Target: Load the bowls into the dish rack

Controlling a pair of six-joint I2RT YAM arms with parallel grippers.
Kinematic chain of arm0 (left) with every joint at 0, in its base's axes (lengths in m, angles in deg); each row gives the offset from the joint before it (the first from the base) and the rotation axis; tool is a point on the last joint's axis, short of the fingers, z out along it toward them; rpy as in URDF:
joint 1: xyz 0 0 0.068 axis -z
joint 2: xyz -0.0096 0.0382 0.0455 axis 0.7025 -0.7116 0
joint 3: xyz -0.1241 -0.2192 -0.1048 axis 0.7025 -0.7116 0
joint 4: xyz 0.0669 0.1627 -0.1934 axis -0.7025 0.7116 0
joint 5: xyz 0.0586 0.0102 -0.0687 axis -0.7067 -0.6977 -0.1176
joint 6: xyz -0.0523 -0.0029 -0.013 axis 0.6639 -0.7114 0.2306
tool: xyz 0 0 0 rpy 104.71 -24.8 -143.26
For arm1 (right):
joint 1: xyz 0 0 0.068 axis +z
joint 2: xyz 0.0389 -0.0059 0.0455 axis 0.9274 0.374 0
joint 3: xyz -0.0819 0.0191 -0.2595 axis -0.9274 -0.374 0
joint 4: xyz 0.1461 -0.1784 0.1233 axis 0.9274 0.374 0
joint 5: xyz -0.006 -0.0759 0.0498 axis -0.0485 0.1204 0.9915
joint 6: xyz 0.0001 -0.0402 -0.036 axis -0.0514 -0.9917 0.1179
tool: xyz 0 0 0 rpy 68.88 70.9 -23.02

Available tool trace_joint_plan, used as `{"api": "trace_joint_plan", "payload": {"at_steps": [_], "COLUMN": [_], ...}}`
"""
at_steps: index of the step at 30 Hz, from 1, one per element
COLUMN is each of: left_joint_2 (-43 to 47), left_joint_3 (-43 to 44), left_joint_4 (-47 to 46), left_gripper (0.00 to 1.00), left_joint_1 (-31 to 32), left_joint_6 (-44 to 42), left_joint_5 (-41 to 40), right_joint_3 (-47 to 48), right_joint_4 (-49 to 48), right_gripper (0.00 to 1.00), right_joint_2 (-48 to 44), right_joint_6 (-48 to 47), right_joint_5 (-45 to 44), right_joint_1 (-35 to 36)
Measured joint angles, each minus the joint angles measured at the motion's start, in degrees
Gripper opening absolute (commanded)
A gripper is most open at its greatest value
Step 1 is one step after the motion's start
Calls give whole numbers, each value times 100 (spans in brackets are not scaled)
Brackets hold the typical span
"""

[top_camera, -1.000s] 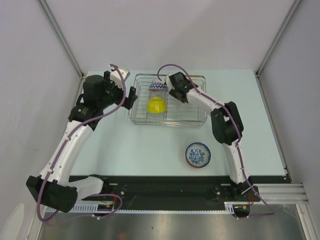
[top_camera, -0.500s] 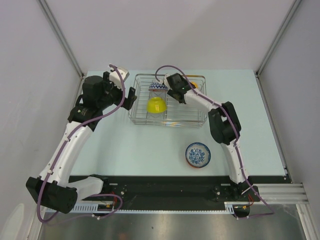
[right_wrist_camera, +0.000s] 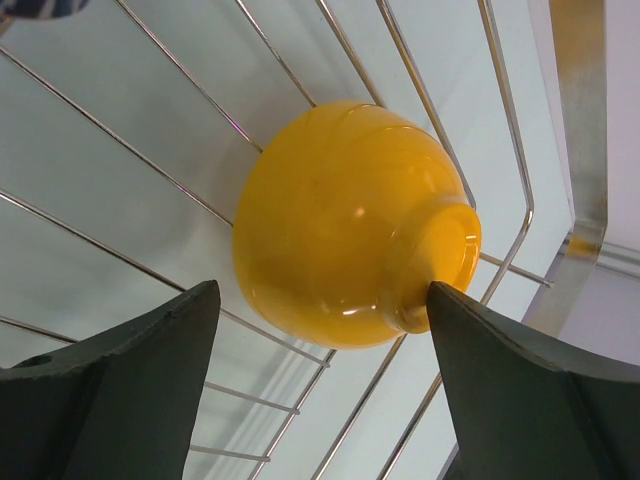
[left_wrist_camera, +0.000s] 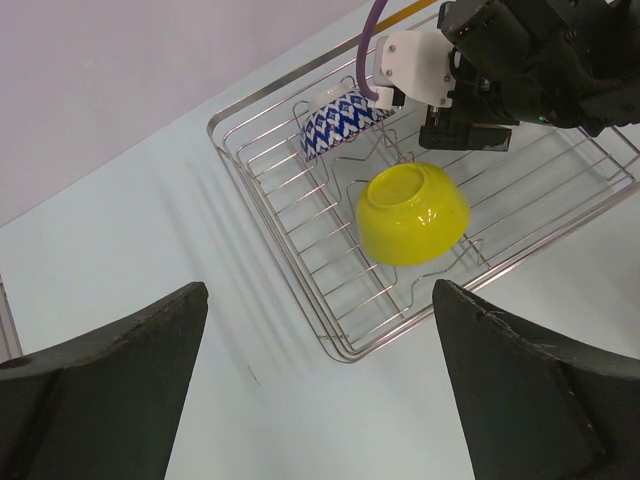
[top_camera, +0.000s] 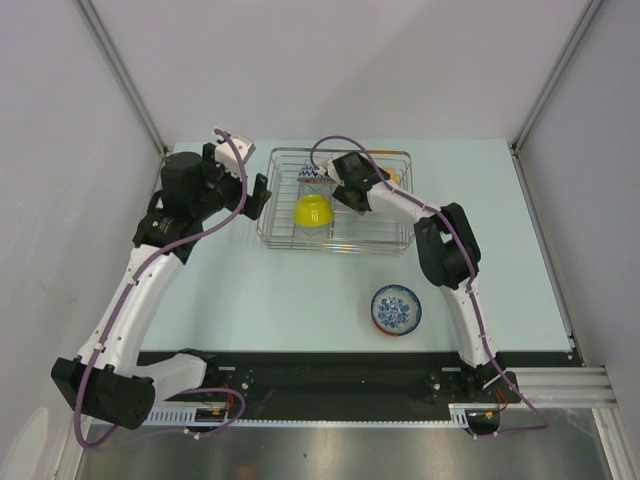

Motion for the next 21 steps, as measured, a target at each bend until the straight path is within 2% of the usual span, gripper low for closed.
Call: {"api": "trace_joint_plan", "payload": {"at_steps": [8,14,21], "left_joint_2": [9,57,90], "left_joint_3": [-33,-72,-155], "left_joint_4": [0,2,52], "left_gripper": [100,100,100], "left_joint_1": [-24,-28,7], "left_joint_6": [-11,-129,-282], "left_joint_5": [98,243,800], "right_joint_3": [-136,-162,-162], "right_joint_4": [-2,680,1252], "right_gripper": [89,90,91], "right_joint_2": [-146,-632,-1840], "right_joint_6": [63,487,1130], "right_joint_5": [195,1086,2232], "right_joint_1": [-33,-160,-474]}}
